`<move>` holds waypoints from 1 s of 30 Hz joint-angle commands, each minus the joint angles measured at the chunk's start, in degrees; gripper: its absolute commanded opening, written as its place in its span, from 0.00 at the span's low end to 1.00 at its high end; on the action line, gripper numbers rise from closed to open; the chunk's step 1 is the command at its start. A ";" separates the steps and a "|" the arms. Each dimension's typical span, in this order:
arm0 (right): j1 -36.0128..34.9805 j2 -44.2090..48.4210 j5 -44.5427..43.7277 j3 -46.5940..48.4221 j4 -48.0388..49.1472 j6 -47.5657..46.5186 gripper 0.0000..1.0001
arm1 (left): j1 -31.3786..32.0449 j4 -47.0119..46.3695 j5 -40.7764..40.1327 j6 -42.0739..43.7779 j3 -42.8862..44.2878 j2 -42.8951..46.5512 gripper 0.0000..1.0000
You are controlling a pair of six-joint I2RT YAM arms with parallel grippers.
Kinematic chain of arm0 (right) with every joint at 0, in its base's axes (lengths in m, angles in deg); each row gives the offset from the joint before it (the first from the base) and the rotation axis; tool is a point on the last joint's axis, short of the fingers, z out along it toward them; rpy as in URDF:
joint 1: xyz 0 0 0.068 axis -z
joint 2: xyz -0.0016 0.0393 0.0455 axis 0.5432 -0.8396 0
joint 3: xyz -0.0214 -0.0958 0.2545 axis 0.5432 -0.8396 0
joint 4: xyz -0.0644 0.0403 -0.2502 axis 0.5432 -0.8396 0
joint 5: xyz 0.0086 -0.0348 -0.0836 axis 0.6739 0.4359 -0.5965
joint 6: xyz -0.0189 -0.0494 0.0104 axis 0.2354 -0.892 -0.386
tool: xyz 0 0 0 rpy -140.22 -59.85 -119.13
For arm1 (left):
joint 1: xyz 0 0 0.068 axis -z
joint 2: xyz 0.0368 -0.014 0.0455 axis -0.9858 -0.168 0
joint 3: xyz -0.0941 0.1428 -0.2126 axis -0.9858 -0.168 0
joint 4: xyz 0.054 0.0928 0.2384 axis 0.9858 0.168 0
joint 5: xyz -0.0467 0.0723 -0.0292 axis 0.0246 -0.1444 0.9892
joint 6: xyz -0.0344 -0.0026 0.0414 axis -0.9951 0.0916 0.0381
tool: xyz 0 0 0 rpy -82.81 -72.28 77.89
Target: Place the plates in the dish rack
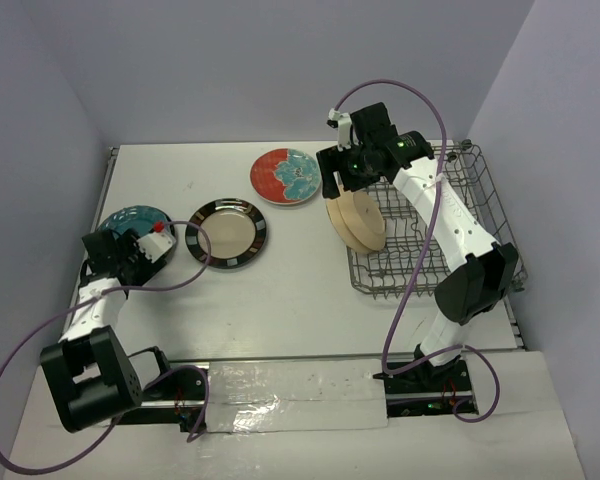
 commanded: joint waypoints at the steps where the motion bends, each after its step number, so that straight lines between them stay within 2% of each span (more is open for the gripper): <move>1: 0.46 0.28 0.20 0.11 1.34 -0.50 0.83 | 0.74 -2.19 2.55 0.96 0.79 -0.99 0.75; 8: 0.63 -0.16 0.29 0.37 1.25 -0.59 0.83 | 2.24 -4.65 1.50 -0.27 0.62 -3.62 0.74; 14: 0.63 -0.33 0.20 0.64 1.16 -0.59 0.83 | 4.17 -10.28 -1.05 1.66 -2.63 -5.03 0.73; 23: 0.90 -0.07 0.11 0.20 1.07 -0.77 0.82 | 6.02 -25.83 -5.88 10.71 -13.44 -5.65 0.70; 30: 1.16 -0.16 0.29 0.28 1.16 -0.68 0.82 | 6.11 -35.32 -8.70 12.83 -16.09 -10.39 0.68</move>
